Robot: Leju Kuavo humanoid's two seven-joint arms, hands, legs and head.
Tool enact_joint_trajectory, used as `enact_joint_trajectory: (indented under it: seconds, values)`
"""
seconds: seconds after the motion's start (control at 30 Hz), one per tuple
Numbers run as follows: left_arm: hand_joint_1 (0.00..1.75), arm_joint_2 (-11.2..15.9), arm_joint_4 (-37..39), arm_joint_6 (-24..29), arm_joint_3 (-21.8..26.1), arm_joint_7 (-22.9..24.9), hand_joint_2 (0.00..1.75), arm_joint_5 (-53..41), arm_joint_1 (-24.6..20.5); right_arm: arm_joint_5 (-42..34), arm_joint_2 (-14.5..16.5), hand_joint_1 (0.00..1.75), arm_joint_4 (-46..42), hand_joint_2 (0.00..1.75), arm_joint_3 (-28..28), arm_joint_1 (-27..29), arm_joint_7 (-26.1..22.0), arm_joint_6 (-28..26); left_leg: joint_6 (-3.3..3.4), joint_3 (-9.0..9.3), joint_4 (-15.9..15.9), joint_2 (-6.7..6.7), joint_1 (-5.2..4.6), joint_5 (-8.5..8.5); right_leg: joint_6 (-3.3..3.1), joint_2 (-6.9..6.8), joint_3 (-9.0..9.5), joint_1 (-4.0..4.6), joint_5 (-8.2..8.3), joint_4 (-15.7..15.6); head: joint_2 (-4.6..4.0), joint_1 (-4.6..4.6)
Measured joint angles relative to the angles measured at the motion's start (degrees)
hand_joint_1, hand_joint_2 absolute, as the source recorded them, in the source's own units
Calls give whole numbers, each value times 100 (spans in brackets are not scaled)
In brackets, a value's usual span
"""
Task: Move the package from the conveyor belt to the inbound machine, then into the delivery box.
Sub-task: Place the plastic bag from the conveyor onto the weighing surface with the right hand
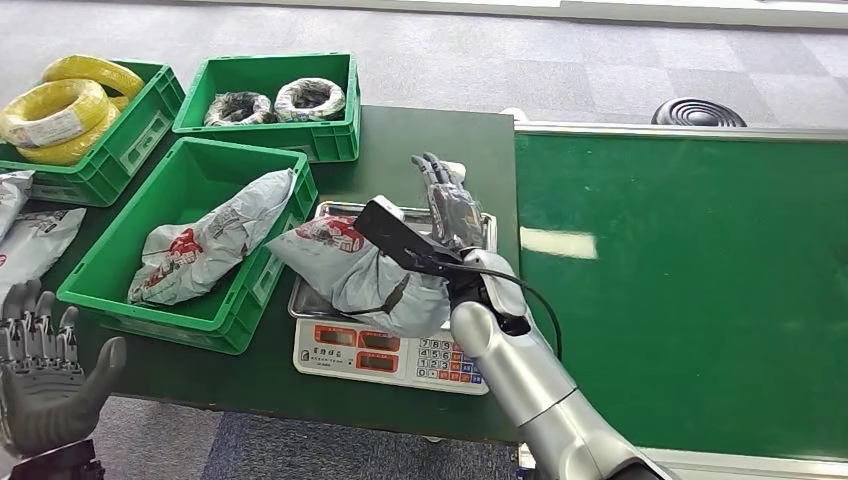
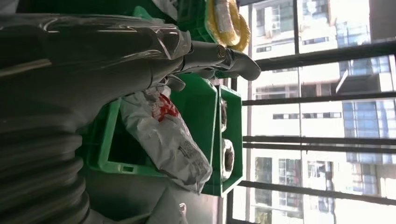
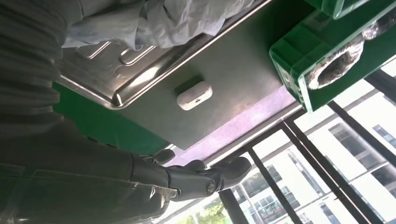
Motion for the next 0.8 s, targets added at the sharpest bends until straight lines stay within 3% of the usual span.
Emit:
enact_joint_trajectory:
  seconds: [0.13,0.4,0.6,0.8]
  values:
    - [0,426,105,61,-740,203,175,-994,-410,-266,-143,0,-601,175,-457,317,-238,0,1,2,0,-2,0,1,-1,0,5,0,3,0,0,0]
    - [0,1133,724,196,-2262,647,175,-1949,-1277,-747,-617,0,-1984,175,-1360,1054,-684,-62,1,-4,5,-9,-2,1,-1,-11,-1,-1,4,-2,0,-2]
    - [0,1239,1525,76,-3416,1516,175,-2669,-2121,-1304,-1023,0,-2791,175,-1828,1595,-1067,189,1,-2,5,-3,-3,1,0,-6,0,-3,5,-3,0,-2]
    - [0,1099,2218,26,-4172,2197,175,-3170,-2766,-1803,-1335,0,-3285,175,-1853,2075,-1303,274,1,-4,4,-2,-3,1,0,-5,0,-2,5,-2,0,-2]
